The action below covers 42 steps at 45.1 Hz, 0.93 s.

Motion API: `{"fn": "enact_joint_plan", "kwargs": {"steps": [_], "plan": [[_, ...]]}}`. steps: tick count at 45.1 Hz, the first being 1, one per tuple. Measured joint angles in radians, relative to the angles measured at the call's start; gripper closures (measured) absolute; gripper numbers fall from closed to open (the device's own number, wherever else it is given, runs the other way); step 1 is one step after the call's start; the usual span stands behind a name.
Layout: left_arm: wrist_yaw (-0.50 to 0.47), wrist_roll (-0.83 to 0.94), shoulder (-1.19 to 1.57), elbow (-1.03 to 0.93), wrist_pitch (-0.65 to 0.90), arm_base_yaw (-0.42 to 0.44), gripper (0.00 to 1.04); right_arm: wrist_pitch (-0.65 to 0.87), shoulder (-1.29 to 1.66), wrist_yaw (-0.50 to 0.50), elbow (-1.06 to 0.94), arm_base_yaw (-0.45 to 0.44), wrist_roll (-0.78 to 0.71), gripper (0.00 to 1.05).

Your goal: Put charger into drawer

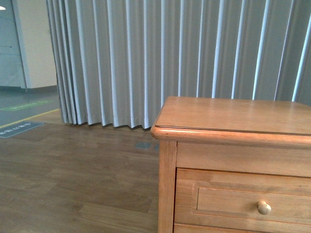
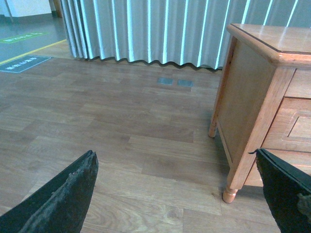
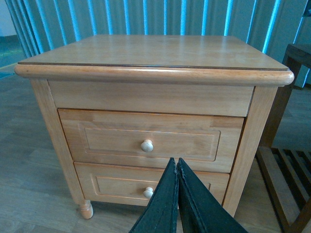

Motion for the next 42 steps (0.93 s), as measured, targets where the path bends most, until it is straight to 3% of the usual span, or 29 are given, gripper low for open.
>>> {"fn": "enact_joint_plan", "kwargs": {"steps": [3,7,29,31,34,42], "plan": [[0.0,0.0,0.0,0.0,0.0,0.0,0.06,-0.027,-0.027,0.0,0.0,0.0,0.0,1.03],[-0.001,0.0,0.0,0.0,0.0,0.0,0.06,-0.175,-0.143,0.0,0.001,0.0,0.0,1.03],[0.0,0.0,0.0,0.0,0.0,0.0,0.06,-0.185,-0.179,0.0,0.001,0.0,0.0,1.03],[0.0,0.0,0.0,0.0,0.0,0.0,0.06,-0.185,-0.179,0.0,0.001,0.0,-0.002,0.98],[0.0,0.0,0.0,0.0,0.0,0.0,0.06,-0.185,-0.179,0.0,0.001,0.0,-0.002,0.83],[0.0,0.0,0.0,0.0,0.0,0.0,0.06,-0.185,-0.179,0.0,0.001,0.0,-0.002,0.52]]}}
